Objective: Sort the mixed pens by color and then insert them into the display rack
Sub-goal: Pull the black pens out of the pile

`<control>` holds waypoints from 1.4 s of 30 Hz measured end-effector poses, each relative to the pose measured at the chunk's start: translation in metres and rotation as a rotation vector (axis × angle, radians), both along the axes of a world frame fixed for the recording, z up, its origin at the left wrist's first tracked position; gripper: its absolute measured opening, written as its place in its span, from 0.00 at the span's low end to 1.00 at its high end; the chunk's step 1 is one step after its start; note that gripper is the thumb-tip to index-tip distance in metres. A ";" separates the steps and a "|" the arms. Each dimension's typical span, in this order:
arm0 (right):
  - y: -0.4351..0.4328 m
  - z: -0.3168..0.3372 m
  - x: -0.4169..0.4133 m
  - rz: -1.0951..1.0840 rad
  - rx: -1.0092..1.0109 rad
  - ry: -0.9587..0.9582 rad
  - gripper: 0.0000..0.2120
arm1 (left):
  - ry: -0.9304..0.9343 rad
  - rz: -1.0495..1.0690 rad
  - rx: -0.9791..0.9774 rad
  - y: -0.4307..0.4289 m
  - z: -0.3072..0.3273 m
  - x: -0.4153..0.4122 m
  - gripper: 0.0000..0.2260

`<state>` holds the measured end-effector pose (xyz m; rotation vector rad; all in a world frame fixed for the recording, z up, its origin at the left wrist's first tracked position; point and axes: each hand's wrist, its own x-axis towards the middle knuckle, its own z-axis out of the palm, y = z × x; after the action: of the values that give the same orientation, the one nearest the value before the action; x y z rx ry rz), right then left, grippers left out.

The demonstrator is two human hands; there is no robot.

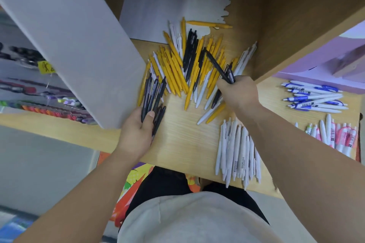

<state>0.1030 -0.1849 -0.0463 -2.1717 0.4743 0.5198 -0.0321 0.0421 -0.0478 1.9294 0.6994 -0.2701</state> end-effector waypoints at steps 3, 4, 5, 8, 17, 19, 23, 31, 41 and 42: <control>0.004 0.017 -0.017 0.001 0.165 -0.053 0.19 | -0.022 -0.069 0.279 0.007 -0.003 -0.029 0.09; 0.006 0.023 -0.025 0.026 0.216 -0.055 0.19 | -0.026 -0.071 0.344 0.007 -0.005 -0.036 0.09; 0.009 0.026 -0.035 0.066 0.249 -0.047 0.19 | -0.022 -0.064 0.391 0.008 -0.007 -0.041 0.09; 0.023 0.025 -0.067 0.247 0.239 0.018 0.18 | 0.054 -0.073 0.478 0.008 -0.018 -0.048 0.09; 0.059 -0.012 -0.105 0.588 0.033 0.311 0.15 | 0.174 -0.319 0.698 0.021 -0.031 -0.043 0.12; 0.060 -0.011 -0.104 0.669 -0.063 0.330 0.16 | 0.135 -0.344 0.708 0.025 -0.030 -0.042 0.12; 0.055 -0.014 -0.100 0.744 -0.155 0.291 0.19 | 0.097 -0.315 0.666 0.026 -0.031 -0.040 0.07; 0.050 -0.016 -0.099 0.748 -0.233 0.219 0.22 | 0.088 -0.358 0.554 0.021 -0.030 -0.042 0.07; 0.060 -0.032 -0.101 0.523 0.000 0.118 0.14 | 0.035 -0.293 0.464 0.018 -0.029 -0.026 0.16; 0.061 -0.034 -0.102 0.467 0.047 0.136 0.13 | 0.033 -0.287 0.452 0.018 -0.031 -0.026 0.16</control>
<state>0.0006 -0.1238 -0.0807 -2.2112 0.0167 0.9256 -0.0579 0.0603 -0.0785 2.4676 0.5330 -0.3433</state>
